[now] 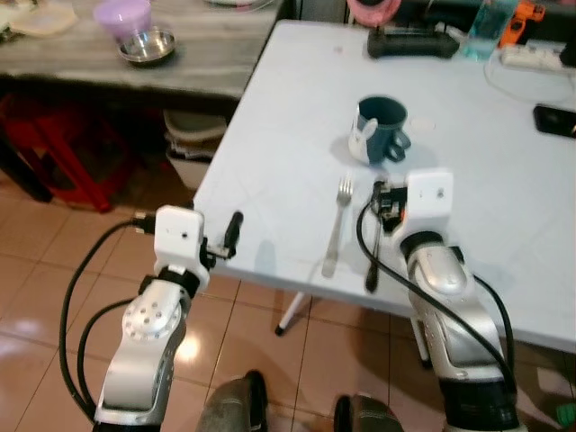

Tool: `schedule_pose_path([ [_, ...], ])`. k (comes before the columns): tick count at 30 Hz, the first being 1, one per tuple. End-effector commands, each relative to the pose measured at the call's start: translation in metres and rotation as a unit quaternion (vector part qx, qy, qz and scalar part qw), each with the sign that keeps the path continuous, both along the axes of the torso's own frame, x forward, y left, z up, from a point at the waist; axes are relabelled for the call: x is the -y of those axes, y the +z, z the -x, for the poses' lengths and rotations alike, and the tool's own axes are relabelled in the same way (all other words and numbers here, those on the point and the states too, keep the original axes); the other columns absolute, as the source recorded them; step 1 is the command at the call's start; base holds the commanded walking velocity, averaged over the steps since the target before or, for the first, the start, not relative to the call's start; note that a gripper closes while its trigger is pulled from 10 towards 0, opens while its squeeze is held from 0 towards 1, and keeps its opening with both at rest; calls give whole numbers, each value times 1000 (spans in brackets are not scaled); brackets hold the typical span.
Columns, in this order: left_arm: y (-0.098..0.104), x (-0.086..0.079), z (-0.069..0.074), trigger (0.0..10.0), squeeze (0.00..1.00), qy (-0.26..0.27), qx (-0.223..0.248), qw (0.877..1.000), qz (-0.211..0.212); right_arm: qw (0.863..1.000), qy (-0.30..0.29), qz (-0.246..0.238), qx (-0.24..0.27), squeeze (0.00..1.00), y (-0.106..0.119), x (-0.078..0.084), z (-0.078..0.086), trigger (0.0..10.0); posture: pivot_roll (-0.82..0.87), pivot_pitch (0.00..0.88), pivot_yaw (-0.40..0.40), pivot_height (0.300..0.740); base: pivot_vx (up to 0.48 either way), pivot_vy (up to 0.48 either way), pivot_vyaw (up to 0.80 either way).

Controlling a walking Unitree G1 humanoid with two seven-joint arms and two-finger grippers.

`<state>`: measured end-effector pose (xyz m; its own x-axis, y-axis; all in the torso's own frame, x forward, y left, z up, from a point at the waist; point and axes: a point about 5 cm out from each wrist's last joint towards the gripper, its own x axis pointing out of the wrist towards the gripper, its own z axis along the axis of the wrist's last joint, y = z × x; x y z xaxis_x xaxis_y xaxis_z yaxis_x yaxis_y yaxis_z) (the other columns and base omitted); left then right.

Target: Setting the table

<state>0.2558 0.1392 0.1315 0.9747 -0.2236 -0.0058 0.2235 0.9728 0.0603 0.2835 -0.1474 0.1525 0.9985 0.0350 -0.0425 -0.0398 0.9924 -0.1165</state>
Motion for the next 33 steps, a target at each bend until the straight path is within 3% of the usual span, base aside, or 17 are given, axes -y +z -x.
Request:
schedule_pose_path([
  [1,-1,-2,1,10000,0,1,-2,1000,-5,1000,25,-19,-4,1000,4,-6,5,10000,21,132,57,740,0,0,0],
  [3,-1,-2,0,10000,0,-1,-2,1000,-5,997,33,-62,-39,1000,-3,-8,7,10000,20,132,58,740,0,0,0],
  [10,-1,-2,1,10000,0,-3,-3,1000,-5,991,49,-98,-71,1000,-7,-17,8,10000,23,134,58,740,0,0,0],
  [11,-1,-2,1,10000,0,-3,-3,1000,-5,990,52,-104,-75,922,-6,-19,8,10000,28,138,59,740,0,0,0],
  [12,-1,-2,1,10000,0,-3,-4,1000,-5,989,56,-111,-78,631,-6,-21,8,10000,28,138,59,740,0,0,0],
  [13,-1,-2,2,10000,0,-3,-5,1000,-5,987,70,-121,-81,94,-4,-27,7,10000,28,140,59,740,0,0,0],
  [14,-1,-2,2,10000,0,-3,-5,1000,-5,986,75,-123,-83,94,-3,-29,7,10000,28,140,59,740,0,0,0],
  [15,-1,-2,2,10000,0,-3,-5,1000,-5,985,79,-126,-84,0,-2,-31,7,10000,28,140,59,740,0,0,0],
  [20,-2,-1,2,10000,0,-6,-7,1000,-5,979,88,-153,-105,0,-1,-40,1,10000,30,141,59,740,0,0,0],
  [32,-4,1,3,10000,0,-9,-13,1000,-1,967,107,-143,-184,0,-14,-61,-11,10000,33,142,53,740,0,0,0],
  [33,-5,1,3,10000,0,-10,-14,1000,-1,966,107,-139,-187,0,-15,-62,-13,6392,33,142,53,740,0,0,0],
])
